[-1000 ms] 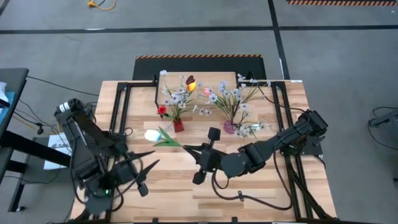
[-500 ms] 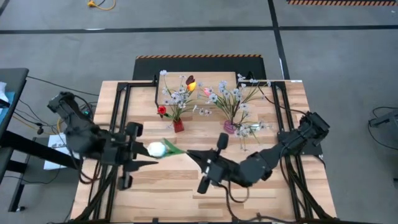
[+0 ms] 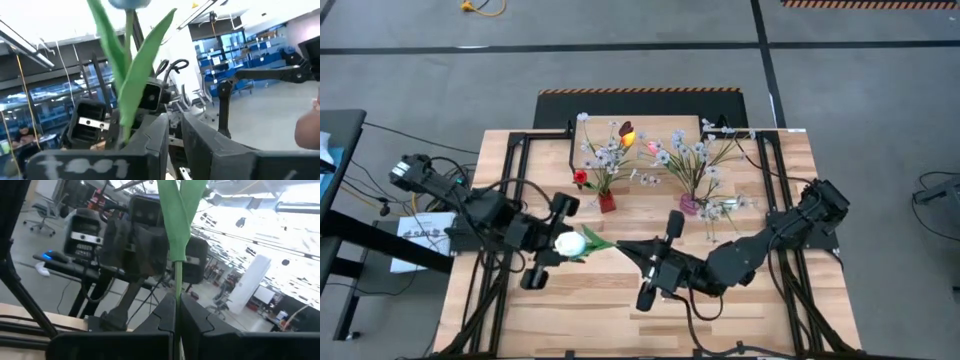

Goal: Pick and place flowers into a vace then onto a shelf
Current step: Put the white tulip into the red vase

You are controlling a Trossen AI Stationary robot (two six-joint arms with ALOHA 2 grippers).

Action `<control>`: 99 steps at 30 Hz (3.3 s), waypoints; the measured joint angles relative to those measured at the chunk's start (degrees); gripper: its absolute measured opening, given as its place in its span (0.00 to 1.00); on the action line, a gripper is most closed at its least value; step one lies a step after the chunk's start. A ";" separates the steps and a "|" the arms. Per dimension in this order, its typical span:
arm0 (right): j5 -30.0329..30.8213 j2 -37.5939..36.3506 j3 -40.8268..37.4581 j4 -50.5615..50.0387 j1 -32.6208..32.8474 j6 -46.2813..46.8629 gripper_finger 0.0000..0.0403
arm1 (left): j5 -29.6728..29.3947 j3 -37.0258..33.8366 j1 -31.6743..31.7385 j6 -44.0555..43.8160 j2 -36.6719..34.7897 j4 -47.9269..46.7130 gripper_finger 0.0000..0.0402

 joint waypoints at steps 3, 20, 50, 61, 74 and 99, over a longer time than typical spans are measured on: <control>-2.50 0.00 0.00 -0.58 -0.67 1.71 0.00 | 2.07 0.00 1.66 -1.77 1.04 0.30 0.11; -8.08 0.15 0.00 -3.88 -1.54 6.04 0.00 | 2.19 0.03 6.63 -3.49 3.94 2.89 0.38; -5.87 0.24 -0.09 -3.76 -0.72 3.54 0.00 | 3.37 0.28 7.48 -2.37 6.05 2.85 0.36; -4.01 0.24 -0.07 -4.11 -2.19 4.04 0.00 | 7.26 0.22 7.41 -3.07 6.08 5.56 0.36; -4.23 0.24 -0.07 -4.42 -2.30 4.52 0.00 | 6.74 0.20 7.41 -1.12 6.08 5.59 0.27; 5.21 0.13 0.00 -7.63 -0.48 0.79 0.26 | 2.23 0.17 7.59 1.33 6.05 4.82 0.00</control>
